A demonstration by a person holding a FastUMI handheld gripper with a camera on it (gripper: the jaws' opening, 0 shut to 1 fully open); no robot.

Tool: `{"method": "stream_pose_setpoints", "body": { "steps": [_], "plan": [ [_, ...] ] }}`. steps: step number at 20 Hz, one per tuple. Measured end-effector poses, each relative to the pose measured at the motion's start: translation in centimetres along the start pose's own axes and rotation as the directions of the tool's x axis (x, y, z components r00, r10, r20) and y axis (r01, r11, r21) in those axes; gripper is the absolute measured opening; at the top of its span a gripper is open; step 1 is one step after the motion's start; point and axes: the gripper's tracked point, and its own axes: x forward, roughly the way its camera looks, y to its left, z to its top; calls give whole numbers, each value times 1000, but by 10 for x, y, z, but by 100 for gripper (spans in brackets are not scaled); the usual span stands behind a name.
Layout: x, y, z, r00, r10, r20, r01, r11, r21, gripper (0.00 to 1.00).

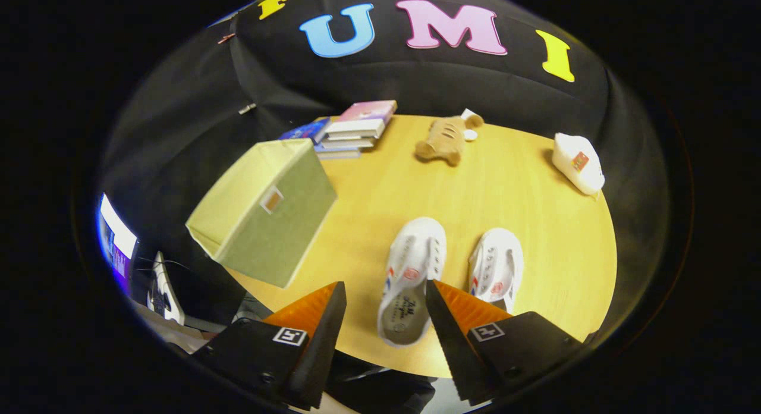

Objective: Open the storage box then place both shoes into the box .Put the left shoe in first, then the right shoe, with the right side of both shoes facing outward in a uniform manner.

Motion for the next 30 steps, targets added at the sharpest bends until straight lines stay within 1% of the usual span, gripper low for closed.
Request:
{"method": "stream_pose_setpoints", "body": {
  "steps": [3, 6, 8, 11, 14, 16, 17, 19, 20, 22, 23, 24, 27, 30],
  "plan": [
    [24, -30, -22, 995, -90, -35, 88, 995, -39, 79],
    [46, -41, -39, 991, -116, -71, 112, 992, -55, 71],
    [61, -48, -41, 988, -133, -76, 127, 989, -75, 69],
    [79, -55, -31, 986, -164, -39, 159, 982, -99, 66],
    [95, -64, -28, 978, -205, -29, 201, 973, -115, 48],
    [106, -64, -20, 977, -212, -11, 210, 973, -93, 41],
    [110, -62, -18, 977, -212, -6, 211, 974, -84, 39],
    [115, -69, -20, 967, -252, -18, 250, 965, -78, 30],
    [115, -74, -20, 961, -275, -14, 273, 959, -71, 21],
    [114, -73, -17, 964, -264, -8, 264, 964, -18, 9],
    [112, -68, -15, 971, -240, -7, 240, 970, 34, 7],
    [113, -67, -13, 973, -232, -4, 232, 971, 58, 6],
    [101, -62, -4, 974, -225, 23, 224, 973, 62, 5],
    [85, -53, 7, 978, -206, 39, 200, 973, 115, 5]
  ]
}}
